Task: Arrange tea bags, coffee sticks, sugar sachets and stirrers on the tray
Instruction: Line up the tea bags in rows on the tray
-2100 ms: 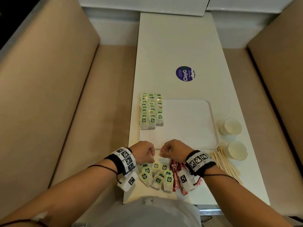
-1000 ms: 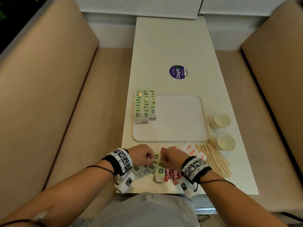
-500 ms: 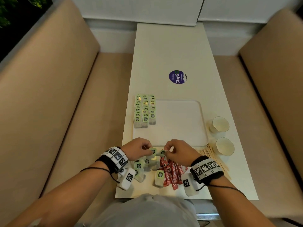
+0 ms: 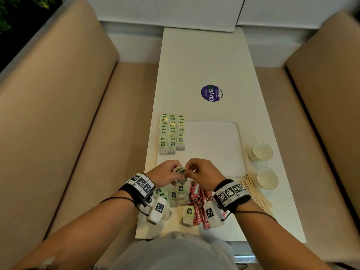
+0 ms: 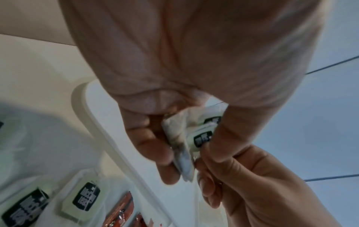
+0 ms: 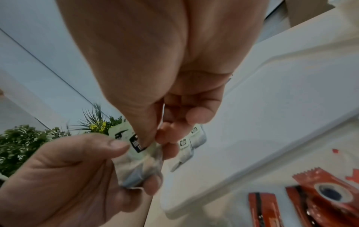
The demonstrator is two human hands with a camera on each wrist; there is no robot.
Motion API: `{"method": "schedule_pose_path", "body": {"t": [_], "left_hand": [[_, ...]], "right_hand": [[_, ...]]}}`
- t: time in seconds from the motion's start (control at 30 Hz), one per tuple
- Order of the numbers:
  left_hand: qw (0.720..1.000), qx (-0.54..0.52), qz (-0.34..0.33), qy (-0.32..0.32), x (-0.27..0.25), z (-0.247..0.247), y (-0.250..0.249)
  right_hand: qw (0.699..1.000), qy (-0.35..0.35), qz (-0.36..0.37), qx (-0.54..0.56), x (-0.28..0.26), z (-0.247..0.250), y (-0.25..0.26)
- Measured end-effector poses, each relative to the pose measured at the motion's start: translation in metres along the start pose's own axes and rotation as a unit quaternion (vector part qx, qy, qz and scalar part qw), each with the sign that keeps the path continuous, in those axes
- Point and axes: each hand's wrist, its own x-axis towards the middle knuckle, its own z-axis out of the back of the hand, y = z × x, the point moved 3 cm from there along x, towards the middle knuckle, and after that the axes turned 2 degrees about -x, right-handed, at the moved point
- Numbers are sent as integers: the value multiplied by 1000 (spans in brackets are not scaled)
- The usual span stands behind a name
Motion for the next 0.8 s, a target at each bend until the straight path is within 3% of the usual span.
{"method": "schedule_pose_path", "body": {"t": [0.13,0.27,0.47,0.57,0.7,0.8], "left_hand": [[996,67,11,-51,6,10,17],[994,61,59,-67,3,17,30],[992,60,102,-39,-1,23,39],[993,9,116,-28,-4,21,40],[987,-78,137,-42,-2,19,44],[989,-38,131,-56,0,18,46]], "right_hand": [[999,6,-37,-14,10,-10,-11],[987,68,-65,-131,16,-31,-23],[958,127,-35,-256,19,-55,-24],[939,150,-22,-310,19,-59,-19],[934,143,-13,-328,18,-64,-18],[932,138,-24,-334,16,-65,-19]]}}
